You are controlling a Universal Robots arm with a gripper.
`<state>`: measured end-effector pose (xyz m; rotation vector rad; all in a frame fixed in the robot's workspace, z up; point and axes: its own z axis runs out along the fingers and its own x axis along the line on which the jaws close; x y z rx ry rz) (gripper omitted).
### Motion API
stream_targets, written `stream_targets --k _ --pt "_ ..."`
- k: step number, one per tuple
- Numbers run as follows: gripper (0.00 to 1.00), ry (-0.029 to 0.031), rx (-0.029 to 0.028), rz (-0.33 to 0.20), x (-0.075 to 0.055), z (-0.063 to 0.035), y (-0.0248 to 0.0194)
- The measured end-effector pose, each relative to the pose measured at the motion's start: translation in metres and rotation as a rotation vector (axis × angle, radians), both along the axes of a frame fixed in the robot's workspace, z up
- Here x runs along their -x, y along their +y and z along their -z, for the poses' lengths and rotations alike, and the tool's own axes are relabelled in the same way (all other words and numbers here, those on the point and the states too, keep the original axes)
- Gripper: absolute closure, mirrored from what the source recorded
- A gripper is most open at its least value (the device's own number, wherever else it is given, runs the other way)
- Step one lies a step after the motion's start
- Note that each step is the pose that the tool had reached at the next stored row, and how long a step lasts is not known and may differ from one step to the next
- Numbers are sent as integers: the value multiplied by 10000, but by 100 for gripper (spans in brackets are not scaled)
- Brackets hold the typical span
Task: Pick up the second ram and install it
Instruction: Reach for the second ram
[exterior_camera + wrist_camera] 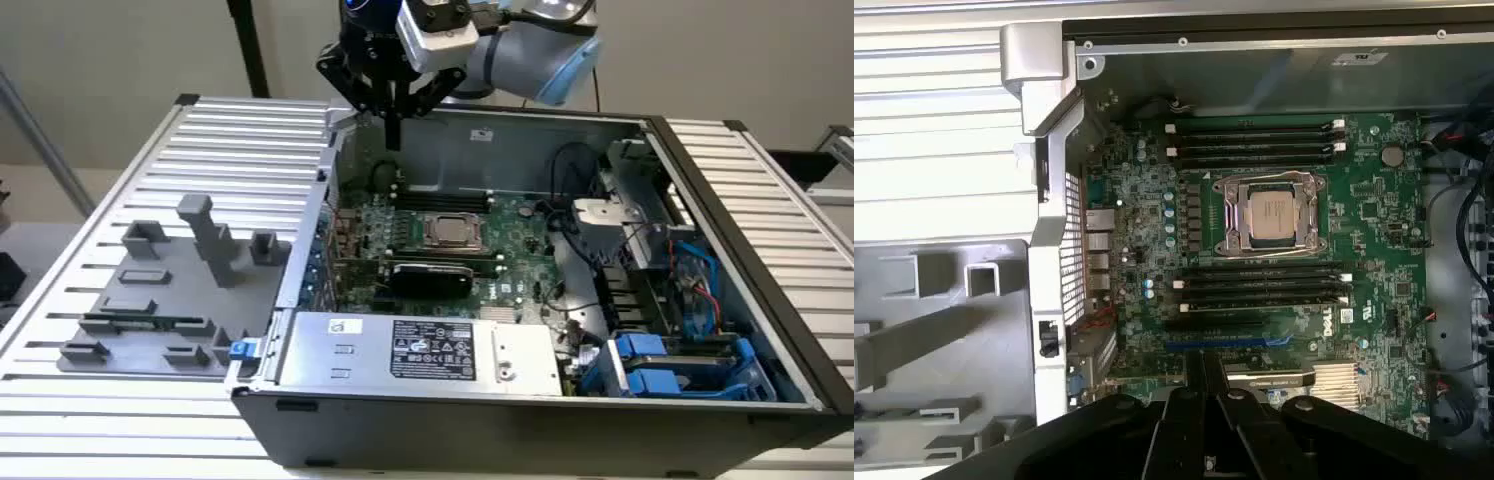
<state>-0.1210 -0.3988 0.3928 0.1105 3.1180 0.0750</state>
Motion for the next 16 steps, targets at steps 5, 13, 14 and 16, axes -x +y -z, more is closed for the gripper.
stream_targets --k 5,13,14,16 --pt "100 0 0 0 0 0 0" --pt "100 -1 0 -1 -1 0 0" --pt "100 0 0 0 0 0 0" --pt "100 1 2 1 17 -1 -2"
